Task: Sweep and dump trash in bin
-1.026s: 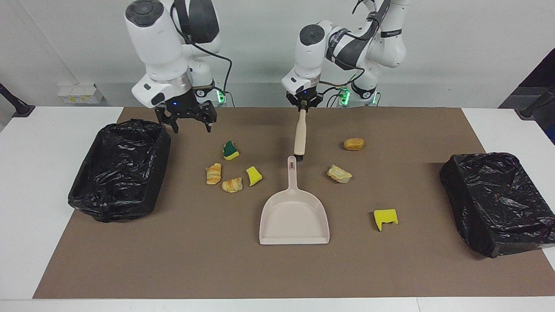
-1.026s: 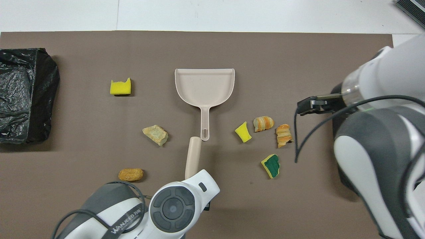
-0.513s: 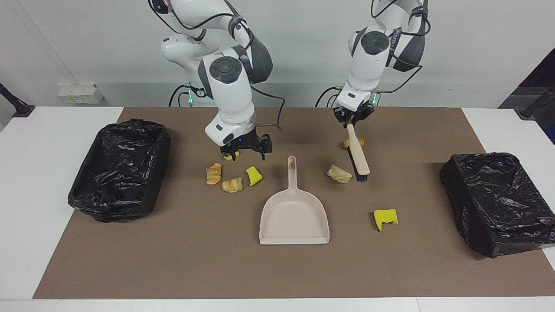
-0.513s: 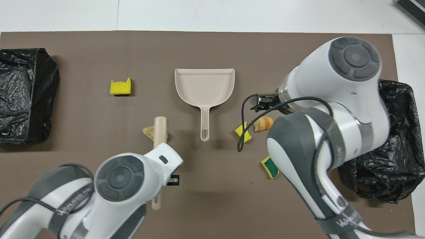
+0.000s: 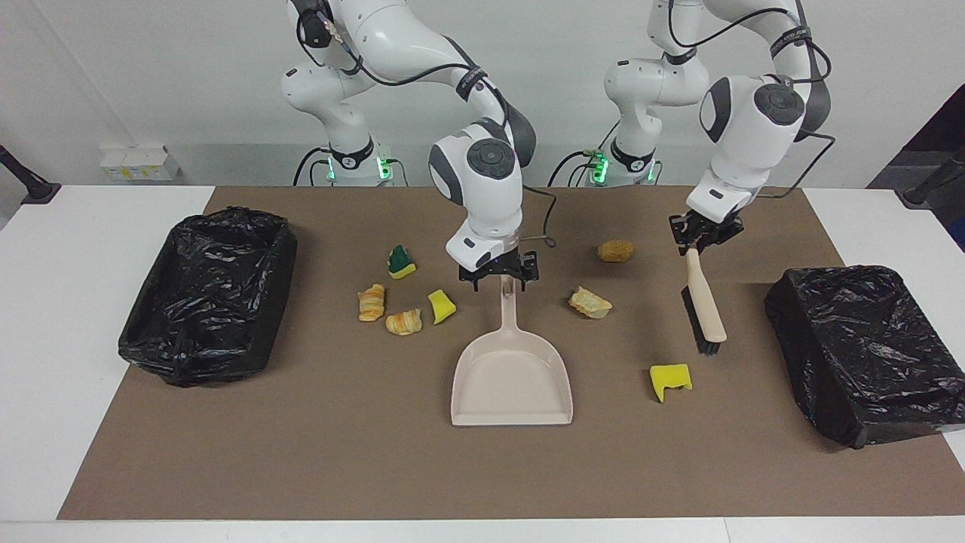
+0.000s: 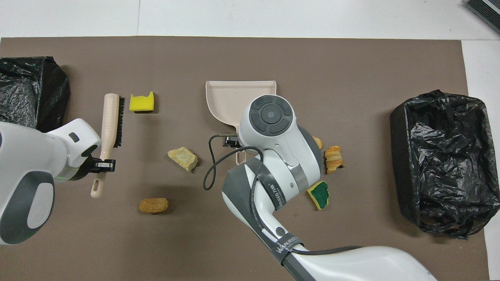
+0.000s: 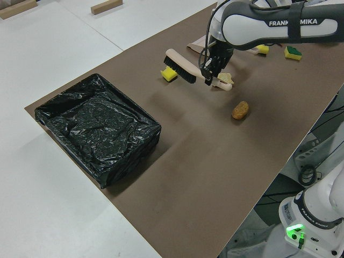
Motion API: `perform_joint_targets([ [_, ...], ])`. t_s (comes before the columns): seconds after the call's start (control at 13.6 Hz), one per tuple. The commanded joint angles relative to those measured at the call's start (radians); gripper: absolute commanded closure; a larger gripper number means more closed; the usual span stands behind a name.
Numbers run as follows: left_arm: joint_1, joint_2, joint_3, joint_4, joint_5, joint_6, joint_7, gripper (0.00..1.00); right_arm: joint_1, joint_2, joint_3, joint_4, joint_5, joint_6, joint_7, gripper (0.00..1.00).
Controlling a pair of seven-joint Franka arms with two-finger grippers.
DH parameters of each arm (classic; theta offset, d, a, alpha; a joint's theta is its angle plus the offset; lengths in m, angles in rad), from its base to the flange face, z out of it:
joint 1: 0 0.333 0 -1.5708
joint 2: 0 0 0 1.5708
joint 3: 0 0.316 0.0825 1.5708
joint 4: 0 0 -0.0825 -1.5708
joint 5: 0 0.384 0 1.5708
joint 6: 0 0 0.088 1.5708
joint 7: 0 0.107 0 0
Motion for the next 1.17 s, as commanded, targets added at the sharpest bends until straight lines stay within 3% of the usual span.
perform_joint_targets([
  [0.0,0.068,0.049,-0.016,0.011,0.004,0.064,0.077,1.00,0.007,0.032,-0.004,0.001,-0.004,0.056,0.007,0.00],
  [0.15,0.091,0.097,-0.016,0.020,0.004,0.121,0.105,1.00,-0.001,0.044,-0.004,-0.008,-0.007,0.070,-0.048,0.00],
  [0.22,0.099,0.120,-0.016,0.026,0.004,0.140,0.108,1.00,-0.001,0.044,-0.004,-0.010,-0.009,0.083,-0.077,0.09],
  [0.29,0.100,0.124,-0.016,0.026,0.004,0.143,0.110,1.00,0.001,0.044,-0.004,-0.018,-0.007,0.099,-0.082,0.29],
  [0.37,0.102,0.125,-0.016,0.025,0.004,0.137,0.125,1.00,0.001,0.044,-0.004,-0.027,-0.009,0.106,-0.085,0.56],
  [0.44,0.108,0.125,-0.016,0.025,0.004,0.137,0.136,1.00,0.001,0.044,-0.004,-0.027,-0.009,0.103,-0.085,1.00],
  [0.81,0.113,0.134,-0.016,0.040,-0.001,0.155,0.112,1.00,-0.010,0.043,-0.004,0.002,-0.006,0.067,-0.099,1.00],
  [1.1,0.122,0.250,-0.016,0.163,-0.001,0.121,0.113,1.00,-0.067,-0.054,-0.005,-0.002,-0.001,-0.033,-0.524,1.00],
])
